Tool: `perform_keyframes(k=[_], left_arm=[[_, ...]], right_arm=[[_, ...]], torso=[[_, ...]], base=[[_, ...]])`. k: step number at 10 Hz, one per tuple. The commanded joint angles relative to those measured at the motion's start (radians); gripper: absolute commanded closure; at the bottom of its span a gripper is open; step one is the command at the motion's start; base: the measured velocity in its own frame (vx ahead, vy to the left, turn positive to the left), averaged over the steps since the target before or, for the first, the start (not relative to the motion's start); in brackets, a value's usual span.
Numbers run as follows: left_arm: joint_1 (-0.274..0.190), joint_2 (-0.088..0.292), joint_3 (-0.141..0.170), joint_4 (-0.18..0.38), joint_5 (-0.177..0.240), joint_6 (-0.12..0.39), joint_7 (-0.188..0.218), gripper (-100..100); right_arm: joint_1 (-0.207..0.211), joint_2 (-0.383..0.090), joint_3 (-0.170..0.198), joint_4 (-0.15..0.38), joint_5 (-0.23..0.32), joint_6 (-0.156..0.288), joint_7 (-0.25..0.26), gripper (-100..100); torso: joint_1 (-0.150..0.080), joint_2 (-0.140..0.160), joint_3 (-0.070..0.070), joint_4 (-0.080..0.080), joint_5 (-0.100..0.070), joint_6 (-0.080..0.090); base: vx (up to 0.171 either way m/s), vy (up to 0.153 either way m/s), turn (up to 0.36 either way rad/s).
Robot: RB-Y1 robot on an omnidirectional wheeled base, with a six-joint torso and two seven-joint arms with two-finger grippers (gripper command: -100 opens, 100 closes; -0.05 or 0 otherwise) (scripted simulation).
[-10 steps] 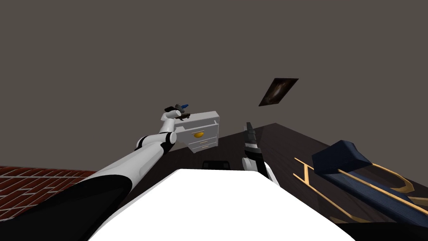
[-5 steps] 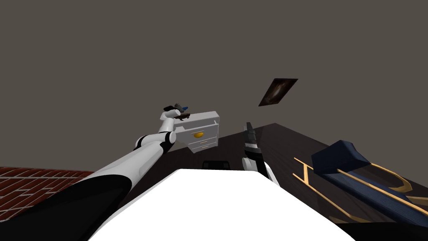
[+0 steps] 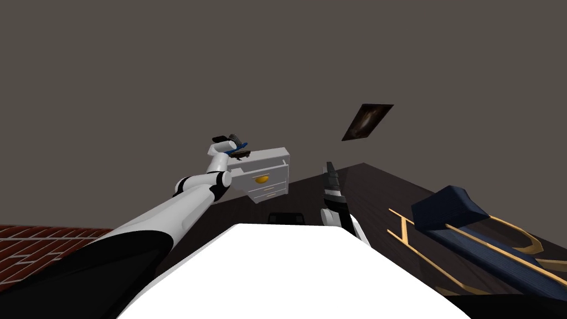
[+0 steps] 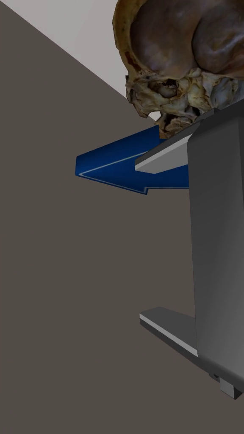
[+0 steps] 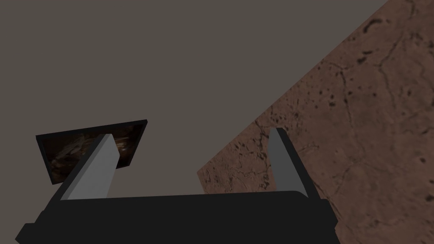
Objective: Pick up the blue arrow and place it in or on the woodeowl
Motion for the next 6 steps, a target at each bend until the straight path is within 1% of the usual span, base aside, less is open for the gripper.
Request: perform_keyframes(k=[1, 2, 3, 6], left_arm=[[-0.007, 0.01, 0.002, -0.014, 0.001, 0.028, 0.0, -100], [-0.004, 0.006, 0.0, -0.004, 0.003, 0.012, -0.002, -100], [-0.005, 0.007, 0.0, -0.005, 0.003, 0.015, -0.002, 0], [-0.005, 0.007, 0.0, -0.005, 0.003, 0.014, -0.002, 0]], right_arm=[[0.0, 0.0, 0.0, 0.0, 0.0, 0.0, 0.0, 0], [0.0, 0.0, 0.0, 0.0, 0.0, 0.0, 0.0, 0], [0.0, 0.0, 0.0, 0.0, 0.0, 0.0, 0.0, 0], [0.0, 0.0, 0.0, 0.0, 0.0, 0.0, 0.0, 0]], torso=[[0.0, 0.0, 0.0, 0.0, 0.0, 0.0], [0.0, 0.0, 0.0, 0.0, 0.0, 0.0], [0.001, 0.001, 0.0, 0.0, 0.0, 0.0], [0.001, 0.001, 0.001, 0.0, 0.0, 0.0]], base=[[0.015, -0.015, -0.008], [0.006, -0.006, 0.0], [0.0, 0.0, 0.0], [0.0, 0.0, 0.0]])
